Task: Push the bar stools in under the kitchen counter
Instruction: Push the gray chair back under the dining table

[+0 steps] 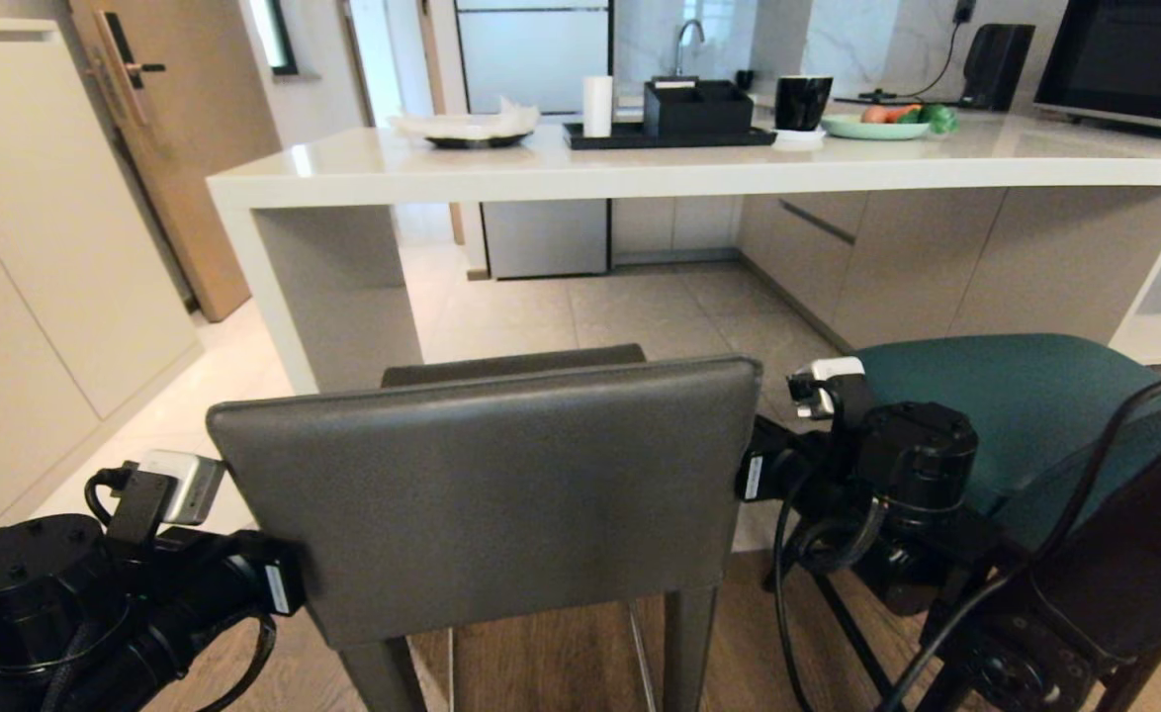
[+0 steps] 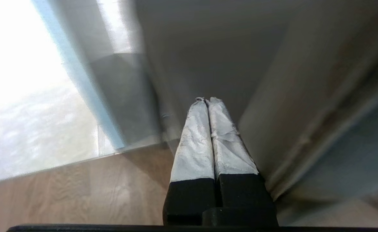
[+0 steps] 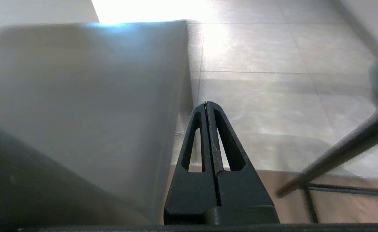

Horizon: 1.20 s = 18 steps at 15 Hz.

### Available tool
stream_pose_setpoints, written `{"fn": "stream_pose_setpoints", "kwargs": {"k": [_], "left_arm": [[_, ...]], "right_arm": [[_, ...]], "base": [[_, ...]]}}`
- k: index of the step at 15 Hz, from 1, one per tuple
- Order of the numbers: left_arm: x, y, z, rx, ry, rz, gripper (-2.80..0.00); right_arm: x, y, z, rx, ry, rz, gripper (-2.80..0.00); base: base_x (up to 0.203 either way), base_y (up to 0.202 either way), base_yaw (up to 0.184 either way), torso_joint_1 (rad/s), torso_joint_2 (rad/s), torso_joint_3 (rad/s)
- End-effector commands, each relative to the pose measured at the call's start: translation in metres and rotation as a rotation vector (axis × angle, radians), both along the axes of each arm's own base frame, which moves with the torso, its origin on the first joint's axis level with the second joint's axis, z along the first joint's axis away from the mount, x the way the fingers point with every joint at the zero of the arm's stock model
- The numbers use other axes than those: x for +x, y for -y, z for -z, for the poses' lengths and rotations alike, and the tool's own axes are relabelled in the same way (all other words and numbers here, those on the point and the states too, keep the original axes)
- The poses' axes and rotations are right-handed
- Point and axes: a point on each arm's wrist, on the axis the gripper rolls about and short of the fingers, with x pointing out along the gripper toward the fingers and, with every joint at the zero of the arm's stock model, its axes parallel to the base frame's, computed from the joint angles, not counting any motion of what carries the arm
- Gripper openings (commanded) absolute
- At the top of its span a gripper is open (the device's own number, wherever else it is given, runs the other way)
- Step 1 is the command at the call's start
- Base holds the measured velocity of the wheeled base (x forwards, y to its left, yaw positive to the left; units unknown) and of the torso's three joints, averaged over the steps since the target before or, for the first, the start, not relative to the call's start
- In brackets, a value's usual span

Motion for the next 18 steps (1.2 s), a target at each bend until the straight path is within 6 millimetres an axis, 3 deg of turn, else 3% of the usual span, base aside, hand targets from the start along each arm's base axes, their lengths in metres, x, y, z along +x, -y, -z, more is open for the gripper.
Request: {"fn": "stream_pose_setpoints", "kwargs": {"k": [1,5,12,18], "left_arm": [[-0.007,0.007,0.001,-0.001,-0.009,0.057,-2.8],[-0.003,0.011,0.002,0.002,-0.009,0.051,-2.8],[0.04,-0.004,-0.007,-0.014,0.078,-0.101,-2.8],[0.067,-0.009,-0.01,-0.013,0.129,-0.149,-2.8]], "right_arm": [[-0.002,-0.004,-0.003,0.013,0.016,-0.033,-2.8],[-0.001,-0.004,0.001,0.011,0.004,-0.029,-2.8],[-0.019,0.001,0.012,0.019,-0.025,-0.051,-2.8],[-0.017,0.003,0.011,0.027,-0.021,-0.041,-2.8]], "base": [[0.0,0.0,0.0,0.027,0.01,-0.008],[0.0,0.0,0.0,0.0,0.0,0.0],[0.0,0.0,0.0,0.0,0.0,0.0],[0.0,0.0,0.0,0.0,0.0,0.0]]}}
